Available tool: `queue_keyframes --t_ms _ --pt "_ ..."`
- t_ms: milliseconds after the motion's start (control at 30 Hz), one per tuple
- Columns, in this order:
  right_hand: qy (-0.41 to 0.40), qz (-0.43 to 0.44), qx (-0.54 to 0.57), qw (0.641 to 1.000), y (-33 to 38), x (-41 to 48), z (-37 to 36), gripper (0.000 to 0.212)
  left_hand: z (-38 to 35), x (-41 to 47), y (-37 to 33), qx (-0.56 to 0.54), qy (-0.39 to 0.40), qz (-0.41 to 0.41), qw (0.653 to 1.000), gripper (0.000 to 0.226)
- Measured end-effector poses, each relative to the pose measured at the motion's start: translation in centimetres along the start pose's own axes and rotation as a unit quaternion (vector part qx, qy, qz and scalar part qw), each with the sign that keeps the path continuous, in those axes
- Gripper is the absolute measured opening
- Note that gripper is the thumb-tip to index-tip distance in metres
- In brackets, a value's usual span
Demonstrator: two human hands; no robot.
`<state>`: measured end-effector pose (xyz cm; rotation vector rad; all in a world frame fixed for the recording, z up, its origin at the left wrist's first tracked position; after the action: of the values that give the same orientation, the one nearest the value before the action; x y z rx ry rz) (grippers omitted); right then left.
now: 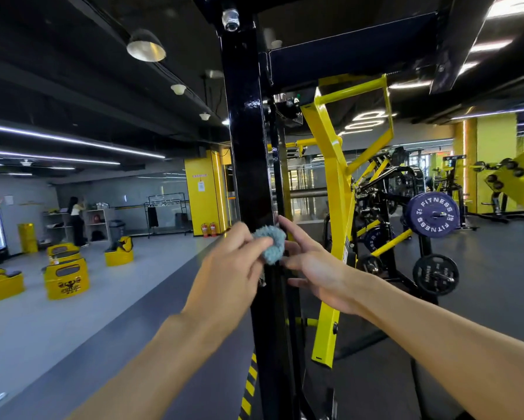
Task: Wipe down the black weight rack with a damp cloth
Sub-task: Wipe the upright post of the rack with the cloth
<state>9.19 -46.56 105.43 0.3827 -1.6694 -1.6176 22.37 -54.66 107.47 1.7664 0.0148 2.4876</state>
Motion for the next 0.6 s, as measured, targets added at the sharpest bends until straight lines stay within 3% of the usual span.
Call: queue_keyframes --t_ms 67,200,300,433,533,600 --pt "0.003 -0.003 0.000 1.000 -0.3 -0.2 0.1 0.081 -0.5 -0.8 -0.4 0.007 0.036 -0.041 0.998 0.036" --pt "0.004 -0.013 -0.014 1.000 -0.9 -0.7 -0.2 0.083 -0.2 -1.2 0.9 -0.005 -0.001 0.034 0.999 0.038" --pt "0.010 -0.016 -0.018 1.000 -0.9 -0.9 -0.3 0.082 -0.4 -2.5 0.9 0.002 0.024 0.016 1.000 0.042" --pt "0.006 -0.020 -0.015 1.000 -1.0 -1.0 -0.3 0.080 -0.6 -3.6 0.7 -0.012 0.013 0.055 0.998 0.042" --pt "0.014 -0.017 -0.008 1.000 -1.3 -1.0 -0.5 0.081 -1.3 -4.5 -0.2 -0.005 0.043 -0.001 0.999 0.040" --pt "0.014 -0.015 -0.006 1.000 -1.4 -0.9 -0.5 0.084 -1.3 -4.1 0.5 -0.006 0.011 0.032 0.999 0.038"
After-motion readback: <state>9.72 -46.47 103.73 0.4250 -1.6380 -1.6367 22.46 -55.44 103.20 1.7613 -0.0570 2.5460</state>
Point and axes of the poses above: each hand's wrist, its own x-axis towards the middle knuckle, its own z-axis out of the back of the hand, y = z × x, the point moved 4 cm from there along x, towards the middle knuckle, and after that the axes turned 10 degrees about -y, right-handed, at the moved point
